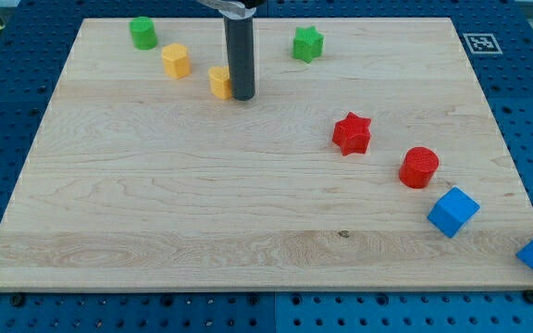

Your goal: Move the green star top left of red star

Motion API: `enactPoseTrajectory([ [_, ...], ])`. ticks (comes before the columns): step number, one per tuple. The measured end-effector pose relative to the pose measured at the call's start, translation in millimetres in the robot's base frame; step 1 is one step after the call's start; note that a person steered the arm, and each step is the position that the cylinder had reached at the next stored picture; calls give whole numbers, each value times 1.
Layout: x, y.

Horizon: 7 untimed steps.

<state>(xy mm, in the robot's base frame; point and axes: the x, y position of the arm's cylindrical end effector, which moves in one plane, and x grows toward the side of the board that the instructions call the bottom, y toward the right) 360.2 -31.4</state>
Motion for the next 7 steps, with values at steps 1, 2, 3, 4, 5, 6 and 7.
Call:
enactPoseTrajectory([
  [1, 2, 63],
  [2, -6, 147],
  [3, -40, 215],
  [4, -91, 211],
  [5, -139, 159],
  [6, -142, 121],
  [7, -94, 109],
])
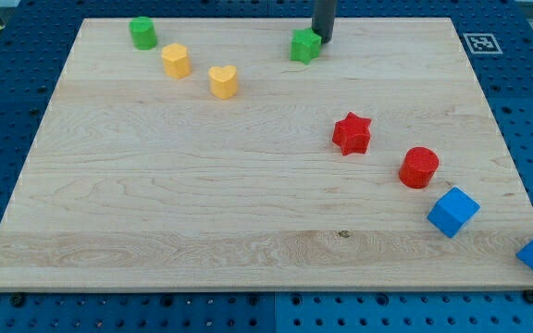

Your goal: Move the green star top left of red star

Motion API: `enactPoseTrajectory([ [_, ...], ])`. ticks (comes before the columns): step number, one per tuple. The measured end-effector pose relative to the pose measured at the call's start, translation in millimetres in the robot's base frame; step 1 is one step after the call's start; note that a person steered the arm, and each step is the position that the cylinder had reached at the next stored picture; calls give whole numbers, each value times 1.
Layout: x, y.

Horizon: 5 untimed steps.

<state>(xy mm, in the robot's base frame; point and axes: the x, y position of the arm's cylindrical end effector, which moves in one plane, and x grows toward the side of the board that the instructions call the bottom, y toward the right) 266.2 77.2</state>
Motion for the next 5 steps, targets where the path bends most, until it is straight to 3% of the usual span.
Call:
enactPoseTrajectory([
  [1, 43, 0],
  [4, -44, 13],
  [5, -22, -14],
])
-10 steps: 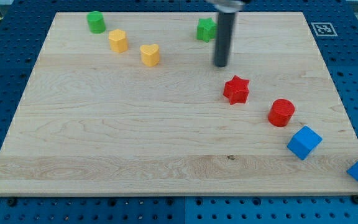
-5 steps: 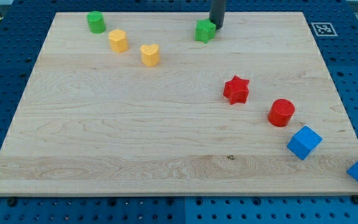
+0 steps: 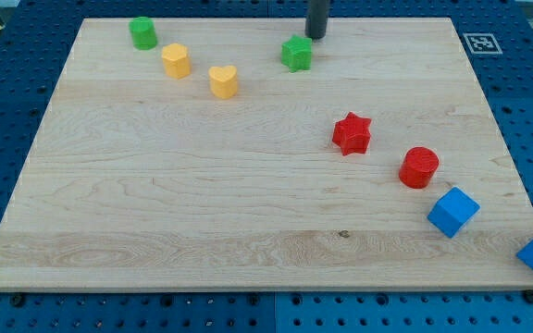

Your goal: Move the green star top left of red star

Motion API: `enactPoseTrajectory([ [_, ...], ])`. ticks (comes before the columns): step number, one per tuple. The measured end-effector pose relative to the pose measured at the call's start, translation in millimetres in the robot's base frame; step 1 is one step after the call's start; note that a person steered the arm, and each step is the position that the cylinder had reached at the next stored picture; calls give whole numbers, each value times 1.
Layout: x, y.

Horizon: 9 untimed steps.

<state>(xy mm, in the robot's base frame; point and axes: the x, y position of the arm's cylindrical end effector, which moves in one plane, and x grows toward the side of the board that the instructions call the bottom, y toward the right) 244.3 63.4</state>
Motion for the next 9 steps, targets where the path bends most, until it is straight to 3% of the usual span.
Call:
enactPoseTrajectory([
  [1, 65, 0],
  [2, 67, 19],
  [3, 15, 9],
  [4, -4, -34],
  [5, 13, -46],
  [7, 106, -17],
  [8, 123, -6],
  [9, 103, 2],
])
